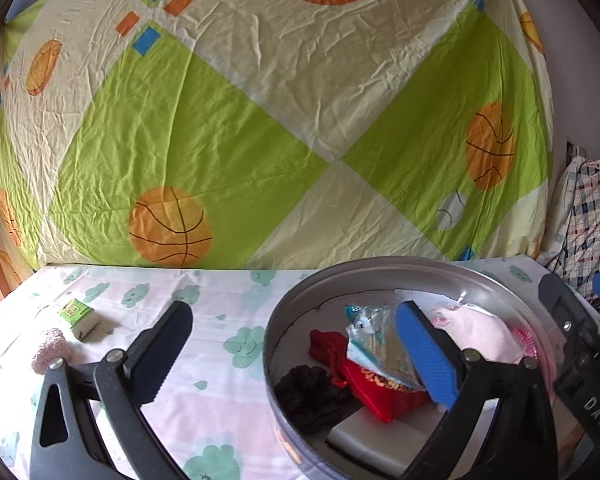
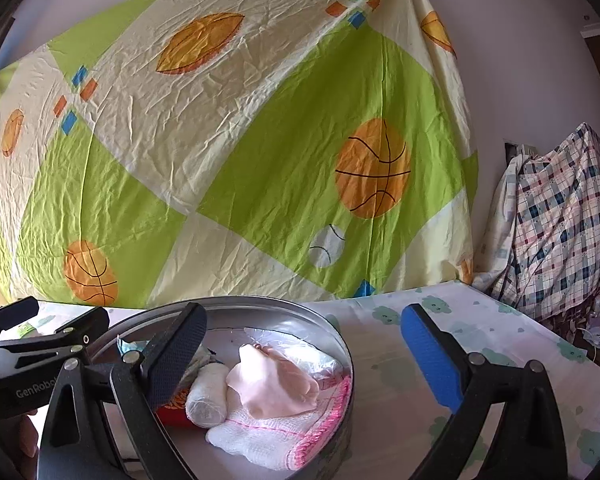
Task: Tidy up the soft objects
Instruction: 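Withdraw both tools from the tin toward the remaining items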
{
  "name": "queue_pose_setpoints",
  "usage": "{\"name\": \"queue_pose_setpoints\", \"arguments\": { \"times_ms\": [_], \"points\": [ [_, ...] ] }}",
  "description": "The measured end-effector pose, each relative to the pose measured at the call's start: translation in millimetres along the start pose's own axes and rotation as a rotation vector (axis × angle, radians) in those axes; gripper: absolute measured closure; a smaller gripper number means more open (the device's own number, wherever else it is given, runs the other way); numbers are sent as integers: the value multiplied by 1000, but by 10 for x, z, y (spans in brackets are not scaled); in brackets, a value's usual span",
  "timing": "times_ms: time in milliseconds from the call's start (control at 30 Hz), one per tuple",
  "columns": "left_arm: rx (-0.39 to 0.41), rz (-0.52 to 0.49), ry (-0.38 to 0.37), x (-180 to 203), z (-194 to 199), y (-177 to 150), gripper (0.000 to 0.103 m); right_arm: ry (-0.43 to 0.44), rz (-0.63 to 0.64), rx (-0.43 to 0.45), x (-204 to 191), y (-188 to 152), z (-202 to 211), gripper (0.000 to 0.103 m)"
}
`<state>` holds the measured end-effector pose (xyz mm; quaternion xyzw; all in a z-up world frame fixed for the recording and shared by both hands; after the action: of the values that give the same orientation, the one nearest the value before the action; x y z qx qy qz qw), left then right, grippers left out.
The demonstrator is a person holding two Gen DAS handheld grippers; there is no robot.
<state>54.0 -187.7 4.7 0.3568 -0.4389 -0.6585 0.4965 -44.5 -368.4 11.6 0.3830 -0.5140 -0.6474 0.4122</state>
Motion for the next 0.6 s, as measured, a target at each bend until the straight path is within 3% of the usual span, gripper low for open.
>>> {"name": "queue_pose_setpoints", "arguments": {
  "times_ms": [167,333,467,600],
  "points": [
    [21,30,36,-246,56,-73,0,-59,11,53,-16,20,162,4],
    [34,-10,85,-389,84,-143,0,-109,-7,104,34,60,290,4],
    [22,-10,83,-497,88,-188,0,-103,-89,91,87,29,328,4],
    [21,-28,94,-574,95,-215,0,-108,-93,112,-6,29,397,4]
  ]
}}
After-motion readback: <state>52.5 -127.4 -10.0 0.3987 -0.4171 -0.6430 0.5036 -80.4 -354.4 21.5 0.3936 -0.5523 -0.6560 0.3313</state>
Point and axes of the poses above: each gripper's, at about its wrist camera, not at the fingertips, and z roughly against the way its jaws point, x to its right, y to its top, the point moved 6 cm from there along -z, roughly the way its jaws point, and after that the axes turned 4 degrees about y, right-handed, at the moved point
